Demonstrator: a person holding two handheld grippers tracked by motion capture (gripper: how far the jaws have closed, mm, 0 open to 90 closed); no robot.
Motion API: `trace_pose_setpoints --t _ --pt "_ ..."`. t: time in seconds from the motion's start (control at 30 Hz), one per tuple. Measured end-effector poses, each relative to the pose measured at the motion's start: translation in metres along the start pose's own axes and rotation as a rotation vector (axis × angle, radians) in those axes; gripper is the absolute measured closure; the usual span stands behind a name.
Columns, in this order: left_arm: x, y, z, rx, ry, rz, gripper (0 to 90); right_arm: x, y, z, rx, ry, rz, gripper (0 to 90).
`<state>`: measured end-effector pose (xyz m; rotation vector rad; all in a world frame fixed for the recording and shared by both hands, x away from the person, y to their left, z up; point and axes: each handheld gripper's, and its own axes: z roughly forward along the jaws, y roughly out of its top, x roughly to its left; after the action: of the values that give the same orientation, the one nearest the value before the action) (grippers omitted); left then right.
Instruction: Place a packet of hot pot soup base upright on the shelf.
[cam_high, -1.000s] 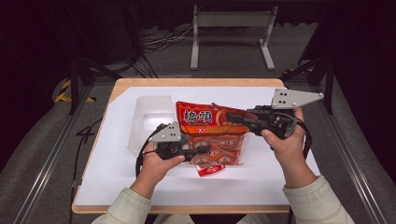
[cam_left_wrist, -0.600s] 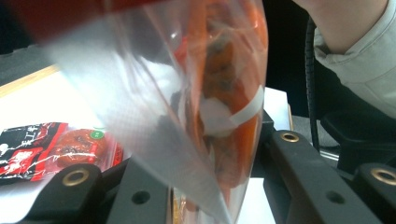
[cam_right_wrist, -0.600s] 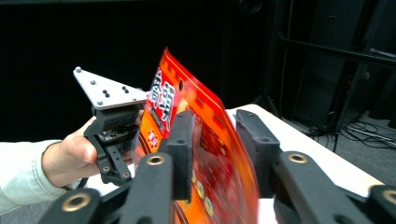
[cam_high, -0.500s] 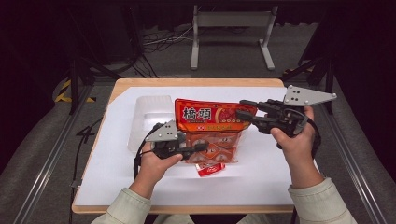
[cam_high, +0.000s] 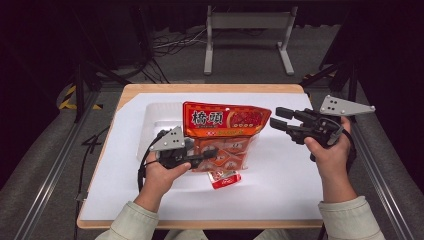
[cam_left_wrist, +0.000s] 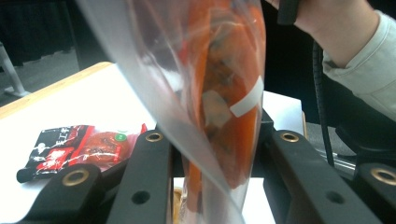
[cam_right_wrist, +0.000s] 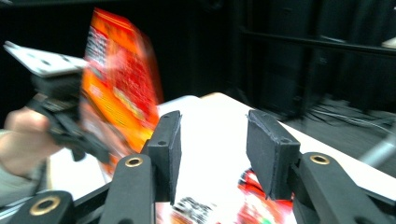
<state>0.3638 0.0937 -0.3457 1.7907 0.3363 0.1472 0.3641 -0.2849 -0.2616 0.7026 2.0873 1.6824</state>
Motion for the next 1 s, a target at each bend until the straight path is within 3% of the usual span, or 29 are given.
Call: trace_pose_setpoints --t 0.27,0.37,0.47,1.0 --pt "0.003 0.001 -0.009 -0.024 0.019 -0.009 70.5 -0.014 -0.026 -0.014 0.002 -0.084 0.031 53.2" --pt "0.003 0.002 -0.012 -0.031 0.022 -0.011 70.5 -0.02 -0.042 -0.018 0.003 -0.105 0.066 53.1" --pt "0.004 0.002 -0.014 -0.035 0.026 -0.002 70.5 -0.024 -0.049 -0.018 0.044 -0.145 0.056 53.4" --pt "0.006 0.013 -0.022 -0.073 0.034 -0.012 70.5 -0.035 -0.062 -0.018 0.062 -0.155 0.103 54.4"
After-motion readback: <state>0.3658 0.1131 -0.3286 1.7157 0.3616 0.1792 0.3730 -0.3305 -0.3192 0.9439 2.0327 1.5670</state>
